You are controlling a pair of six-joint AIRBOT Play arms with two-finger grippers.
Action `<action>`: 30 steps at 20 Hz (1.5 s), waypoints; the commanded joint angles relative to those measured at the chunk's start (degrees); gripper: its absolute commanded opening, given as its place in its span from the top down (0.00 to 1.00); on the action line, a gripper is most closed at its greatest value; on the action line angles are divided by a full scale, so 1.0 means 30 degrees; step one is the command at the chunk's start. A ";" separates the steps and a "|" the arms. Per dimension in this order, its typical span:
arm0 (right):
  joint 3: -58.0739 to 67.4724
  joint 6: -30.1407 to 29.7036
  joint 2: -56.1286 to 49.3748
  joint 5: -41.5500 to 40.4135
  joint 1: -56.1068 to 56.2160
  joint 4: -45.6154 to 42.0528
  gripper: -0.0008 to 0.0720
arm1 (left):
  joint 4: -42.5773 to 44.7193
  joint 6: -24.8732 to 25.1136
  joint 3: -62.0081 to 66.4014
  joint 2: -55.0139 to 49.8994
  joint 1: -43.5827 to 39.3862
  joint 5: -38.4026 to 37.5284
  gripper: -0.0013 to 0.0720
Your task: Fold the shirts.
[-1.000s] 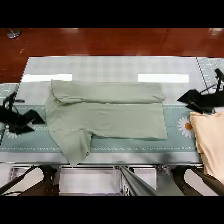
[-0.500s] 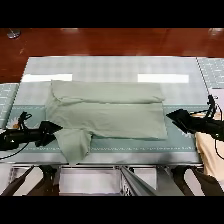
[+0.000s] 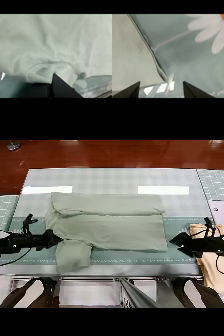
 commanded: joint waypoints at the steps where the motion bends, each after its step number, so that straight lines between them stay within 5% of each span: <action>1: -0.0772 -0.0874 -0.1413 0.0087 -0.0029 0.1858 0.15 | -0.0379 0.0080 0.1734 0.0015 -0.0211 -0.0685 0.95; 9: -0.0066 -0.2200 -0.5479 -0.2725 0.3024 0.5399 0.18 | -0.1260 0.0087 0.1858 0.0007 -0.0736 -0.0299 0.95; 10: 0.0678 -0.2193 -0.5748 -0.3242 0.3679 0.5493 0.42 | -0.1290 0.0080 0.1996 0.0015 -0.0707 -0.0350 0.95; 11: 0.1450 -0.2222 -0.5785 -0.3475 0.4087 0.5442 0.83 | -0.1217 0.0073 0.2404 0.0007 -0.0510 -0.0539 0.95; 12: 0.2404 -0.2368 -0.5792 -0.3388 0.4248 0.5340 0.95 | -0.1224 0.0066 0.2929 0.0007 -0.0284 -0.0772 0.95; 16: 0.6900 -0.1996 -0.5974 -0.2878 0.4204 0.3963 0.95 | -0.1231 -0.0007 0.5384 -0.0452 -0.0386 -0.0102 0.95; 20: 1.1315 -0.3279 -0.9194 -0.3840 0.4954 0.5370 0.95 | -0.1239 -0.0364 0.9245 -0.4736 -0.2164 0.1654 0.95; 23: 1.3639 -0.2994 -1.2203 -0.5544 0.5246 0.5996 0.95 | -0.1224 -0.1217 1.3777 -0.8961 -0.3169 0.1603 0.95; 30: 1.7048 -0.2390 -1.6954 -0.4262 0.5333 0.6317 0.95 | -0.1217 -0.2732 2.1034 -1.5504 -0.3810 -0.0721 0.95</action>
